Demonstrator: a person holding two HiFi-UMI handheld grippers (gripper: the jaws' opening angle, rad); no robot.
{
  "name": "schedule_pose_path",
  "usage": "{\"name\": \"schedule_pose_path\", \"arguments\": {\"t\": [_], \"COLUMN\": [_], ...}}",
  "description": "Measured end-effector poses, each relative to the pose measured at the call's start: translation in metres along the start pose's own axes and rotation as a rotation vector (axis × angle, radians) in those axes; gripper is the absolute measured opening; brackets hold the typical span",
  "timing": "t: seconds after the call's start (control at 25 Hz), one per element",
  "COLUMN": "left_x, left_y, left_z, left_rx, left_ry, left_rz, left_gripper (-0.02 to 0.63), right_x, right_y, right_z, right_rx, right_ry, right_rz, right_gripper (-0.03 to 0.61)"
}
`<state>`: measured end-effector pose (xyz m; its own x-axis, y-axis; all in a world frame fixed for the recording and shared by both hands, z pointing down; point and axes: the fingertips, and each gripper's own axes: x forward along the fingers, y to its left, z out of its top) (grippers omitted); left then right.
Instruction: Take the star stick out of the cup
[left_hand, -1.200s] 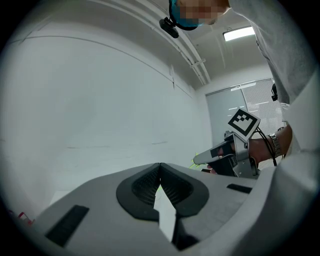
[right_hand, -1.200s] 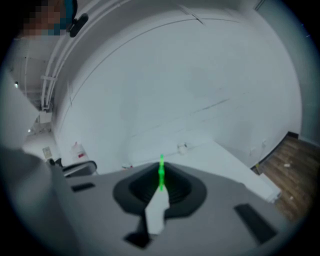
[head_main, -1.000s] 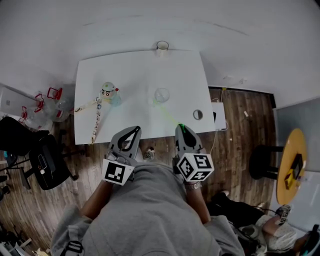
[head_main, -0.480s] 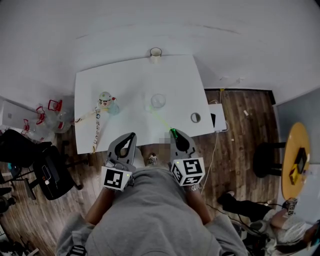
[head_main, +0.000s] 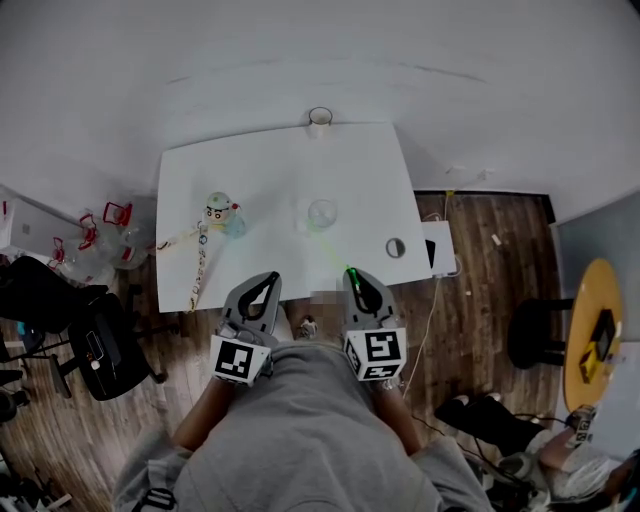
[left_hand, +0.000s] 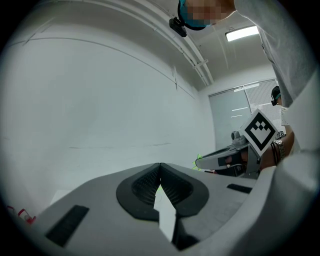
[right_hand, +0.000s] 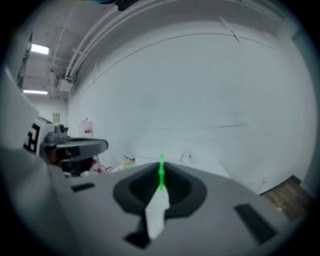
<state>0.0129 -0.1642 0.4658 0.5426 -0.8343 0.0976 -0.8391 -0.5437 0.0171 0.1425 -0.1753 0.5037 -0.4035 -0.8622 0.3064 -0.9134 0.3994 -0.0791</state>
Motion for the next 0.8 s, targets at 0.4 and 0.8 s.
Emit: {"name": "schedule_pose_path", "arguments": {"t": [0.4,0.8], "left_x": [0.005,0.009], "left_y": [-0.001,0.01], "left_z": [0.002,0.024], "left_rx": [-0.003,0.017], "left_ry": [-0.009,-0.052], "left_rz": [-0.015,0.012], "left_gripper": [0.032,0.032], "right_x": [-0.002,-0.006], "right_y": [0.006,0.0], "right_z": [0.013,0.033], "right_rx": [-0.086,-0.105], "right_ry": [-0.061,-0.1], "right_rz": [-0.005,-0.032], "right_gripper": [0.046,0.046]}}
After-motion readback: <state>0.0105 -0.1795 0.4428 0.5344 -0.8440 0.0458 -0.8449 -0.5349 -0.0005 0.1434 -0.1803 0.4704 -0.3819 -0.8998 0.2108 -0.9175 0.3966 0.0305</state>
